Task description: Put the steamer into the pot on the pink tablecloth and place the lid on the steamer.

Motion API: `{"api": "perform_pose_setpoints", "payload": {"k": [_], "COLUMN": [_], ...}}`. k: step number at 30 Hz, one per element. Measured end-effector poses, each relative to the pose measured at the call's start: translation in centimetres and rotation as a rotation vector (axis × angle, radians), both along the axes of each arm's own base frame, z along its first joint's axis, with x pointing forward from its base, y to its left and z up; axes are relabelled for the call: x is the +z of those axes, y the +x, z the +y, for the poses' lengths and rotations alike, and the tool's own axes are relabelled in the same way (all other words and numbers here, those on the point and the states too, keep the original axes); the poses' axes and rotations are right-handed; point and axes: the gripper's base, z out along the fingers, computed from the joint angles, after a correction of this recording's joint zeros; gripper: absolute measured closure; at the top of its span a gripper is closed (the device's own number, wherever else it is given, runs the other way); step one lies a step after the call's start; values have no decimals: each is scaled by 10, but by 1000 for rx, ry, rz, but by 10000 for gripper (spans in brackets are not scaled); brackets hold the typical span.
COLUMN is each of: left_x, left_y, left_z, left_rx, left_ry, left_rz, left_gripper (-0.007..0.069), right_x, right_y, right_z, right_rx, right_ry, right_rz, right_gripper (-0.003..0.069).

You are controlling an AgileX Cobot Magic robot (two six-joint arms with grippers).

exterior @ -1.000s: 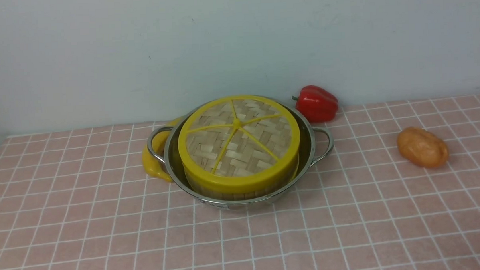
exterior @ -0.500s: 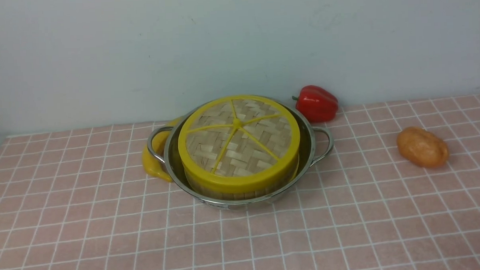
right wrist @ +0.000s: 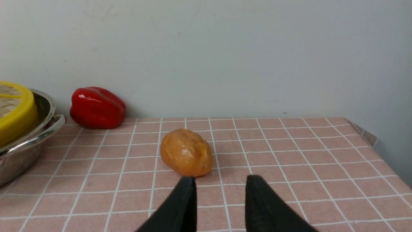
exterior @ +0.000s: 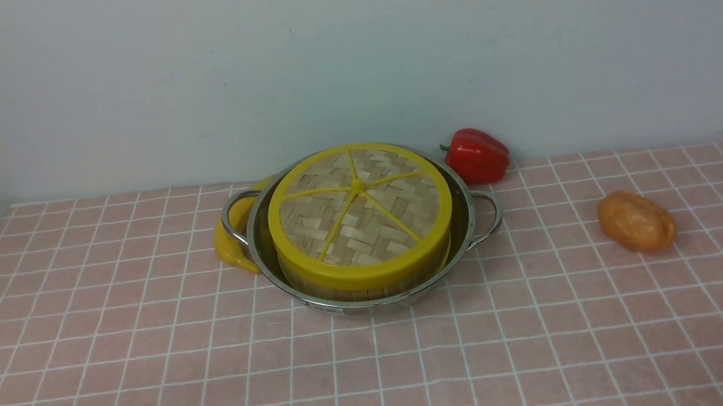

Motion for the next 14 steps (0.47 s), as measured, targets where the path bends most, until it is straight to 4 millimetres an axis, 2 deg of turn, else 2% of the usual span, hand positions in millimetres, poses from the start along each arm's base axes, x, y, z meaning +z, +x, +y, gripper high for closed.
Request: {"api": "perform_pose_setpoints", "payload": {"k": [14], "left_x": [0], "left_y": [0], "left_z": [0], "left_rx": [0], "left_ry": [0], "left_rz": [1], "left_gripper": [403], "right_x": [0], "right_y": [0], "right_z": [0], "right_rx": [-2], "right_ry": [19], "right_rz": [-1], "right_gripper": [419]}}
